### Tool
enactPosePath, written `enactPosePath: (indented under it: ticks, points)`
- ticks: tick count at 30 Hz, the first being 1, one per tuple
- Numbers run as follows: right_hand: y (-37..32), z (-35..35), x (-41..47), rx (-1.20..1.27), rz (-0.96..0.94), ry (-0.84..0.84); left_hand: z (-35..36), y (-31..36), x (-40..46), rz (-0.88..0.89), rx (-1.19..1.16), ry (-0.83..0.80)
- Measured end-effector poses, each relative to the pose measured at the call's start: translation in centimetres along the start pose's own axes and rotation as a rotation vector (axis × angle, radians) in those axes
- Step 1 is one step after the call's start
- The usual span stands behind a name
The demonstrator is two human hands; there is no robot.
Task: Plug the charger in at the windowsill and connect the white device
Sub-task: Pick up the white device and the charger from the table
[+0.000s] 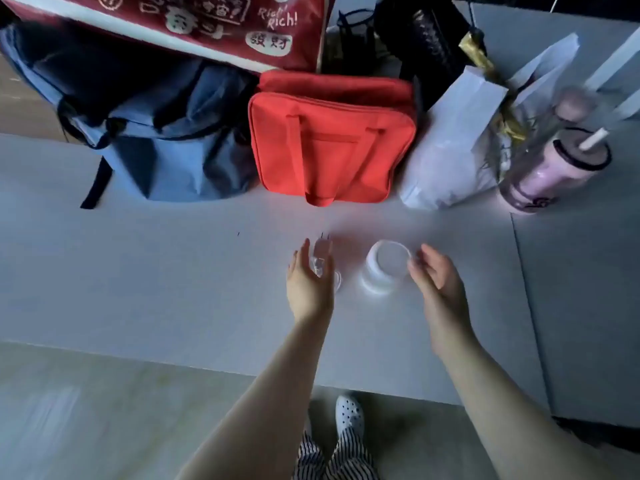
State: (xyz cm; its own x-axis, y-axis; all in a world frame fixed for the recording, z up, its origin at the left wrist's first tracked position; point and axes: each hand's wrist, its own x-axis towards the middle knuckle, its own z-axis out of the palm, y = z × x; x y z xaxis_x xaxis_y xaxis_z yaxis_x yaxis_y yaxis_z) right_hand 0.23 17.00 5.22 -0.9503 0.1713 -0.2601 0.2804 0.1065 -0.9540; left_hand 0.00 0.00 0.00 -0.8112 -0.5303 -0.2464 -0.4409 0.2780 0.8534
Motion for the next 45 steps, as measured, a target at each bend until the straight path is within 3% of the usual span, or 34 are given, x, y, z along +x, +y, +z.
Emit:
enactPosePath:
  ticks: [6,10,15,19,23,27,31,45]
  points:
    - [4.2,1.1,0.7,-0.047,-0.055,-0.008,3.1,-2.3,1.8,0.282,0.185,0.165]
    - [5.3,2.1,1.4,-0.111,-0.099,0.014,3.4,-2.5,2.1,0.168,0.127,0.114]
    - [4.9,3.2,1.8,-0.197,-0.126,0.057,1.8,-1.7,2.0,0.193,-0.079,0.116]
    - [4.1,4.1,2.2,-0.201,-0.139,0.043,-0.1,-0.5,2.3,-0.080,-0.382,0.200]
    - [2.3,5.5,2.8,-0.076,-0.103,-0.011,-2.2,-0.1,3.0,-0.309,-0.756,0.166]
    - [-1.1,8.0,2.8,0.005,-0.062,-0.118,-5.5,0.4,3.3,-0.359,-0.904,0.120]
    - [-4.5,12.0,2.7,0.009,0.006,-0.306,-9.9,1.0,3.1,-0.347,-1.009,0.174]
    - [-10.2,24.4,-7.4,-0.168,0.229,-0.985,-27.4,-1.9,-7.4,-0.331,-1.190,0.709]
